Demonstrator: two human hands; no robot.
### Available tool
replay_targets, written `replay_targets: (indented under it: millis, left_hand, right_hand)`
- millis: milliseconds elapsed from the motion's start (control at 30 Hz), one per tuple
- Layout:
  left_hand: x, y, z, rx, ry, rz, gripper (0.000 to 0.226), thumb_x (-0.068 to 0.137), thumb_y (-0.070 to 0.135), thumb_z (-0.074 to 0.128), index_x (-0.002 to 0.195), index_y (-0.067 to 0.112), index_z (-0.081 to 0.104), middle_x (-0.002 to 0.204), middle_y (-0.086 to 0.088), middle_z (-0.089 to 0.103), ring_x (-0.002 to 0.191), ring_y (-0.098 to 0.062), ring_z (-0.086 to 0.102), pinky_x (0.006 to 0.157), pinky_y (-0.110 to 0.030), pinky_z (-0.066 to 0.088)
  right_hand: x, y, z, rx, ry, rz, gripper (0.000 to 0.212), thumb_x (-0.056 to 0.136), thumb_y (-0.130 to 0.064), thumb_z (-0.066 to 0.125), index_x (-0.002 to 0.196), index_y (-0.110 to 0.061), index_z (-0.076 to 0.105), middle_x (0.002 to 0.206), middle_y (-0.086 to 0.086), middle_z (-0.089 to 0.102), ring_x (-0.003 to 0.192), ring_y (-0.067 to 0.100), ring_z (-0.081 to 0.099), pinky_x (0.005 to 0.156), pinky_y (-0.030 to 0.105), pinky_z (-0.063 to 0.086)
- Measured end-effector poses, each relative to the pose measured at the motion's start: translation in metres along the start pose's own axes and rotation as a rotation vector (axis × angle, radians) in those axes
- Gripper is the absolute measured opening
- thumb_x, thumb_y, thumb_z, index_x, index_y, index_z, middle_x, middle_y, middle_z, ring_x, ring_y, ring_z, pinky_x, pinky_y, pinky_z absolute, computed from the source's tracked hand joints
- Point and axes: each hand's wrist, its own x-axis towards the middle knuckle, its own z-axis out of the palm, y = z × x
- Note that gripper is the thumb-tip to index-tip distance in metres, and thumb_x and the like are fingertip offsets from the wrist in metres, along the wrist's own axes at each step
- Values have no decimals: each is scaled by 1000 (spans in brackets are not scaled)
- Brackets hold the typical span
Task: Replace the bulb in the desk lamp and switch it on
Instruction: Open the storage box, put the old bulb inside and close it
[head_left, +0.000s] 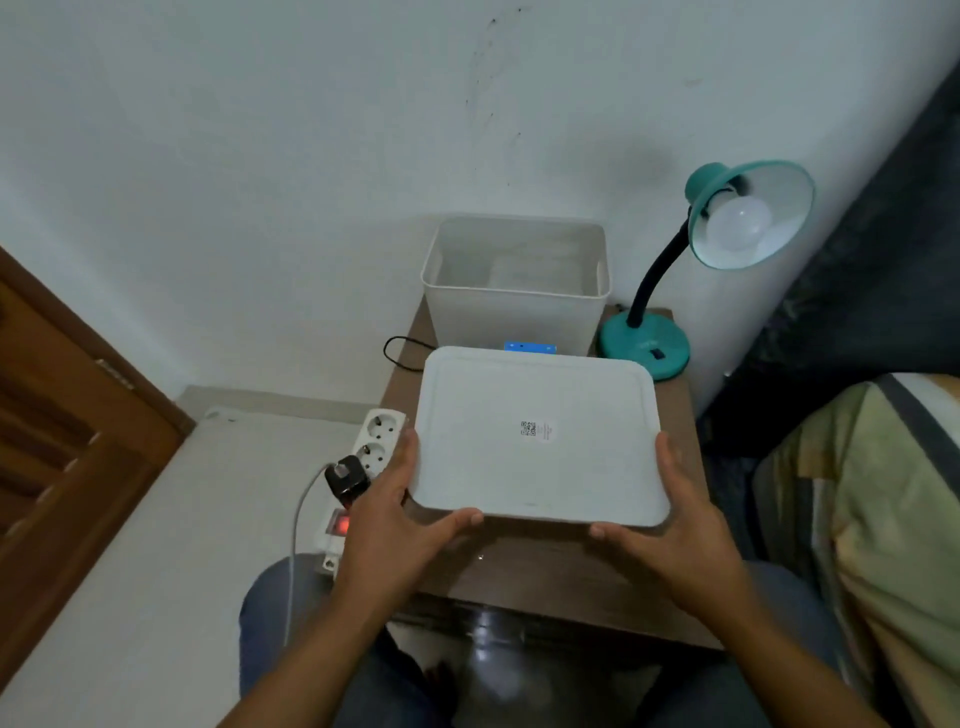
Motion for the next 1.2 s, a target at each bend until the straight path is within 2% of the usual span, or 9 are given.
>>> replay_targets:
  millis: [67,333,467,600,667,733,800,1000,1200]
  left_hand:
    - [-16,-10,5,3,-14,-30,113,64,37,94,158,24,32,152,12,46,138,-8,46,118,-37,39]
    - [-42,-30,20,39,-104,-151,114,60,44,94,155,20,38,150,16,45,139,-7,44,115,-29,38]
    - [-38,-36,26,115,-146,-172,107,60,40,95,151,17,45,139,21,52,128,1,48,96,-3,35]
    - [-36,-37,28,218,-201,-163,98,65,37,94,147,10,49,131,11,56,116,0,43,82,4,30]
    - [-37,-40,29,267,-204,-152,95,66,42,92,145,10,51,127,12,57,113,-4,44,83,0,34]
    - [-36,-42,31,337,-201,-133,105,66,57,86,151,14,44,145,6,55,126,-13,44,101,-21,41]
    - [-37,-43,32,403,-218,-131,110,69,63,81,156,16,35,157,4,45,139,-21,37,114,-33,35]
    - [-39,-49,35,495,-224,-93,109,77,68,72,160,16,24,165,2,29,147,-25,23,122,-35,21]
    - [-38,-53,33,482,-200,-53,101,72,64,78,151,14,42,149,-1,42,136,-21,37,117,-32,33]
  right_hand:
    - [-11,10,0,-14,-19,31,127,62,-48,87,156,-33,4,162,-3,21,147,18,21,117,34,20]
    - [-36,38,10,-74,-67,88,125,62,-52,86,157,-29,8,162,-9,19,147,16,20,119,42,25]
    - [-36,47,16,-133,-62,124,126,60,-58,84,157,-24,11,162,-4,20,148,19,19,119,45,24]
    - [-38,55,21,-241,-85,127,123,65,-63,78,157,-23,7,164,-1,13,151,21,5,122,43,12]
    - [-39,57,24,-276,-84,121,122,66,-66,75,157,-23,6,165,-2,11,151,21,0,120,41,6]
    - [-38,59,28,-319,-84,114,122,67,-71,71,157,-22,4,165,-2,9,151,21,-2,120,40,3]
    - [-37,62,31,-367,-86,106,122,68,-75,66,157,-21,3,165,-1,8,152,22,-3,120,40,0]
    - [-38,63,34,-430,-85,97,121,70,-76,63,157,-19,-1,166,0,4,152,22,-5,120,39,-1]
    - [-38,64,37,-474,-85,86,118,73,-79,56,156,-19,-3,166,1,1,152,23,-5,120,39,-1]
